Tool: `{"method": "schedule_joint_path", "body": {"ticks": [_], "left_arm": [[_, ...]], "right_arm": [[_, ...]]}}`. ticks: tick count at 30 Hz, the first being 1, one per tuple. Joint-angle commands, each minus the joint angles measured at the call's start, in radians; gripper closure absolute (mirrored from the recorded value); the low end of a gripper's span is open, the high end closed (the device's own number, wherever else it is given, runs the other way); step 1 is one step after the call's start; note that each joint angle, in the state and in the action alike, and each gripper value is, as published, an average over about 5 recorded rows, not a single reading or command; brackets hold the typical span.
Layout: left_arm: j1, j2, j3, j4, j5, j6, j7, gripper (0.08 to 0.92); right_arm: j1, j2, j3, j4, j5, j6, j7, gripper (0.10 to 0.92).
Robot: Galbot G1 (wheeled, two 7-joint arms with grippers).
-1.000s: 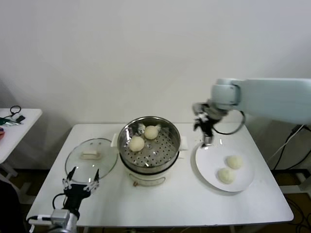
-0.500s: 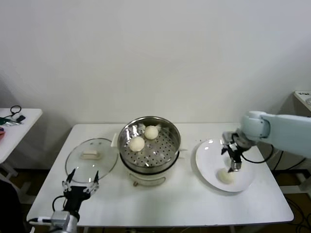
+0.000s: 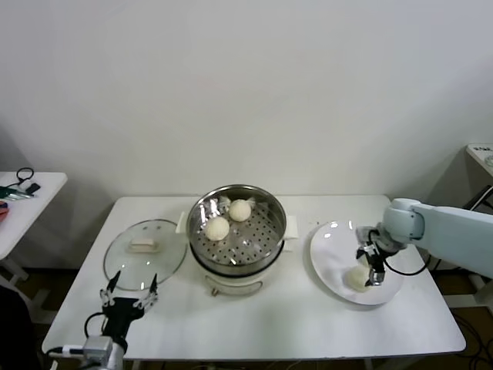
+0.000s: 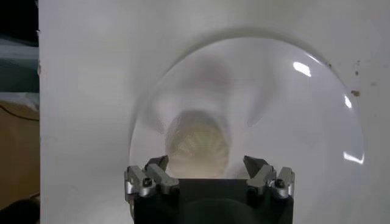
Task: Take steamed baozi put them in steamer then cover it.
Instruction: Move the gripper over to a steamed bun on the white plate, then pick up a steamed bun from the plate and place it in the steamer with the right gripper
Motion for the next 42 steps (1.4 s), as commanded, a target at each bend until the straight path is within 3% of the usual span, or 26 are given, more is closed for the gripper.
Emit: {"method": "schedule_joint_path", "body": {"ticks": [1,6,13,18,22,31,37,42], "left_arm": [[-0.002,0.002,0.002,0.001,0.002,0.002,0.001,0.177],[-0.003,0.001,0.007,0.000,0.008,0.004,0.002,0.177],[-0.002,0.000,0.008,-0.006,0.013,0.007,0.002,0.177],[0.000,-0.002,0.010,-0.012,0.017,0.008,0.003,0.177],[0.002,-0.004,0.015,-0.020,0.023,0.009,0.004,0.177],[0.007,-0.008,0.033,-0.041,0.037,0.014,0.006,0.177],[0.009,-0.008,0.036,-0.047,0.041,0.014,0.006,0.177],[0.019,-0.008,0.030,-0.056,0.038,0.011,0.006,0.177]], "right_arm": [[-0.087,-0.003,0.060,-0.042,-0.017,-0.003,0.004,0.203],[-0.103,0.006,0.076,-0.050,-0.017,-0.008,0.008,0.203],[-0.087,0.018,0.088,-0.054,-0.014,0.003,-0.015,0.315],[0.021,0.033,0.038,-0.054,-0.013,0.050,-0.074,0.329],[0.215,0.079,-0.043,-0.076,-0.021,0.159,-0.160,0.330],[0.603,0.302,-0.091,-0.184,0.021,0.576,-0.337,0.330],[0.713,0.449,-0.030,-0.039,0.062,0.701,-0.359,0.330],[0.663,0.570,0.001,0.108,0.012,0.728,-0.308,0.330]]}}
